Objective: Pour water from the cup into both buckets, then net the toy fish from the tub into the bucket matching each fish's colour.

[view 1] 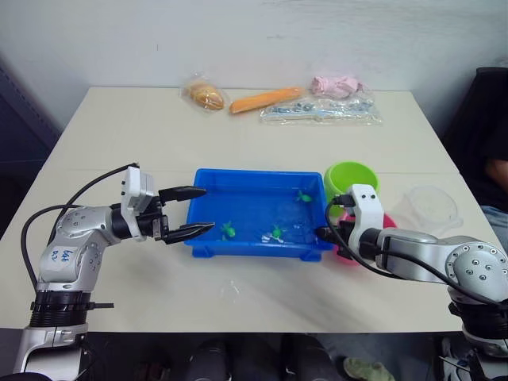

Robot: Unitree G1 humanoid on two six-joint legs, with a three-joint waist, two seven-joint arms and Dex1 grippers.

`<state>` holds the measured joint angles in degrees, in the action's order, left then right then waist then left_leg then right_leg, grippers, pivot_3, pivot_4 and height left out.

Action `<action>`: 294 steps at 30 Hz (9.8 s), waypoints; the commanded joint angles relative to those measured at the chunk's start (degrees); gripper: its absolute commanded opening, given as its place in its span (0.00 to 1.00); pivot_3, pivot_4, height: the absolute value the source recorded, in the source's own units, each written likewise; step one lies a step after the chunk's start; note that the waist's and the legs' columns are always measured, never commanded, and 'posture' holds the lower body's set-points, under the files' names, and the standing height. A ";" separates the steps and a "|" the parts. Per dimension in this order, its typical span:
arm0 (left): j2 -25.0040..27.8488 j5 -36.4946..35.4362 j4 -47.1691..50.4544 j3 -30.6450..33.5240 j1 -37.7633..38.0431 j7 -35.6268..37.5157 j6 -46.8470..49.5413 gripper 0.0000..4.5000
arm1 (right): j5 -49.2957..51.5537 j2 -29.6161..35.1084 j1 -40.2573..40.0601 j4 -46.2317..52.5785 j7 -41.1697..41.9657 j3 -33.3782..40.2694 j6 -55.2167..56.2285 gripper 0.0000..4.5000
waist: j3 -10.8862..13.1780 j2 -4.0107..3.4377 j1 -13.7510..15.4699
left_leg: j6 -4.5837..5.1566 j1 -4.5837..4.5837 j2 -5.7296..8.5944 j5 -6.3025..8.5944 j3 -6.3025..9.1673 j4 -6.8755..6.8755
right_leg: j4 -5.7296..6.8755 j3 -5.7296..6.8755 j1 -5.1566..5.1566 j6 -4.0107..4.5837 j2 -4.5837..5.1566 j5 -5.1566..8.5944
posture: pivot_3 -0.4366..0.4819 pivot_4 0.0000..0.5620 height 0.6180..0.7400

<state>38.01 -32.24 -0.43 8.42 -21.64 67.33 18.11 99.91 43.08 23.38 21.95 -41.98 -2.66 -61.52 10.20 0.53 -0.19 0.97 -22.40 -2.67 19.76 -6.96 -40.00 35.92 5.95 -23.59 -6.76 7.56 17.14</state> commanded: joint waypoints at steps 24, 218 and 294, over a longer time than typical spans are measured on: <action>-1.26 -0.92 2.79 0.17 0.25 -0.26 -1.01 0.98 | -11.33 8.02 1.82 9.63 5.80 -0.09 -1.82 0.00 | 0.00 0.00 0.15 | 0.03 -0.05 0.00 0.02 0.02 0.01 | -0.06 0.01 0.00 0.00 0.04 0.00 | 0.48 0.27 1.00; 9.83 0.18 -3.64 10.63 12.86 5.52 -6.67 0.98 | -90.31 -11.45 12.05 -7.99 90.27 -19.37 19.33 0.00 | 0.03 -0.01 -1.48 | -0.07 0.02 0.00 0.09 -0.16 0.06 | -0.04 0.03 -0.09 -0.05 0.00 -0.03 | 0.48 0.27 1.00; -5.56 0.87 -5.33 -2.64 -4.03 2.11 -6.07 0.98 | -126.10 16.42 -24.77 -7.36 66.56 18.09 66.49 0.00 | 0.04 -0.01 0.19 | -0.11 0.14 0.37 0.00 -0.10 0.01 | -0.07 -0.01 0.12 -0.10 -0.03 -0.05 | 0.48 0.27 1.00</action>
<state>32.47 -31.26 -7.52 4.62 -26.19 69.95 12.94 -19.93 57.87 -2.46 15.07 28.85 15.13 3.61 10.23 0.52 0.00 0.85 -22.26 -2.30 19.76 -7.06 -39.99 35.85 5.95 -23.47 -6.86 7.54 17.08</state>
